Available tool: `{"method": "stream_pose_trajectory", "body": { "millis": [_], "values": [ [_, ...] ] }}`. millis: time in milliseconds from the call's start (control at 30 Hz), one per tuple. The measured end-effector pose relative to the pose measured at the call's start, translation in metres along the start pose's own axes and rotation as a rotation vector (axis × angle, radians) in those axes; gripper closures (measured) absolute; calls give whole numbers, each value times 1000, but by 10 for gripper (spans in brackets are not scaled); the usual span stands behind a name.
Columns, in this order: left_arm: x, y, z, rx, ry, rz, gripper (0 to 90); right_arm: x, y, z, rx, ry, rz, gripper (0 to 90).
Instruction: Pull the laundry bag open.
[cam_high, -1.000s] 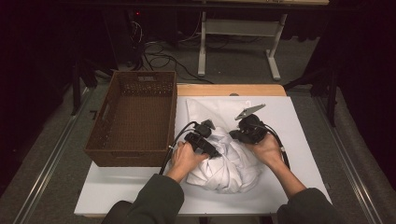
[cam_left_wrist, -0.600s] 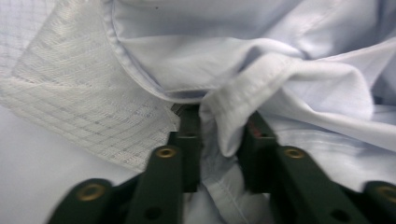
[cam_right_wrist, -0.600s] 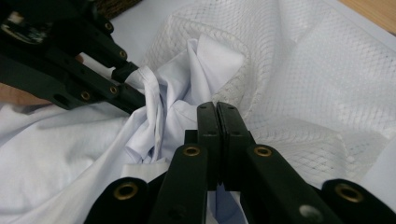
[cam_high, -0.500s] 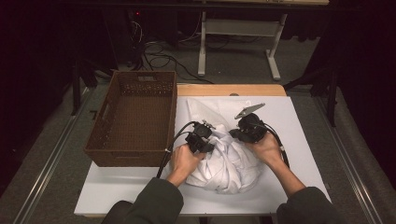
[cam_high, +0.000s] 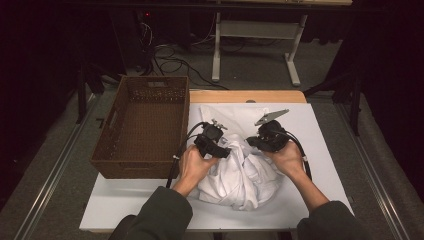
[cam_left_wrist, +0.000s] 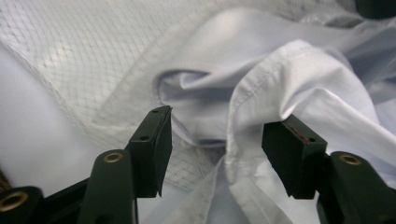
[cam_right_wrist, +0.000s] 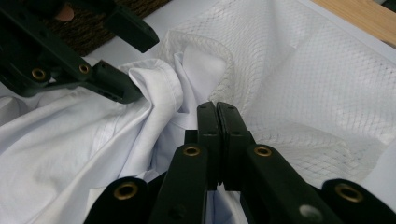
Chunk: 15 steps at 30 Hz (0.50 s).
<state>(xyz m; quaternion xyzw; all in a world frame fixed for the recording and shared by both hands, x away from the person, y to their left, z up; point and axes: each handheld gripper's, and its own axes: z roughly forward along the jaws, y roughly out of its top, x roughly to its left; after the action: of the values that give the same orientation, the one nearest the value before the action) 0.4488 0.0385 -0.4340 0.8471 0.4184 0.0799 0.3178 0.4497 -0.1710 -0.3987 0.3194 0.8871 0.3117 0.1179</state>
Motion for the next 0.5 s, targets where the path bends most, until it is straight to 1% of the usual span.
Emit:
{"method": "stream_pose_trajectory", "body": {
  "millis": [33,100,167,233,267,300,333,367,467,500],
  "values": [
    [0,2,2,13,2,3,416,0,0,0,2,1,9,900],
    [2,6,12,49,-2,2,414,0,0,1,2,0,7,899],
    [5,8,23,70,-13,-15,404,0,1,2,2,1,-2,899],
    [10,11,29,66,-29,-37,402,1,1,4,13,-3,-5,900],
    [12,13,31,65,-34,-41,401,1,1,5,21,-2,-4,900],
    [13,14,33,69,-35,-34,401,0,1,6,20,-3,-8,900],
    [14,15,34,66,-37,-28,408,0,1,7,26,-3,3,900],
    [16,15,36,68,-41,-26,418,-1,1,8,25,-3,-2,899],
    [22,15,43,81,-61,-50,418,-2,2,11,29,-3,13,900],
    [23,15,45,84,-65,-60,418,-2,2,11,33,-1,7,900]
  ]
}}
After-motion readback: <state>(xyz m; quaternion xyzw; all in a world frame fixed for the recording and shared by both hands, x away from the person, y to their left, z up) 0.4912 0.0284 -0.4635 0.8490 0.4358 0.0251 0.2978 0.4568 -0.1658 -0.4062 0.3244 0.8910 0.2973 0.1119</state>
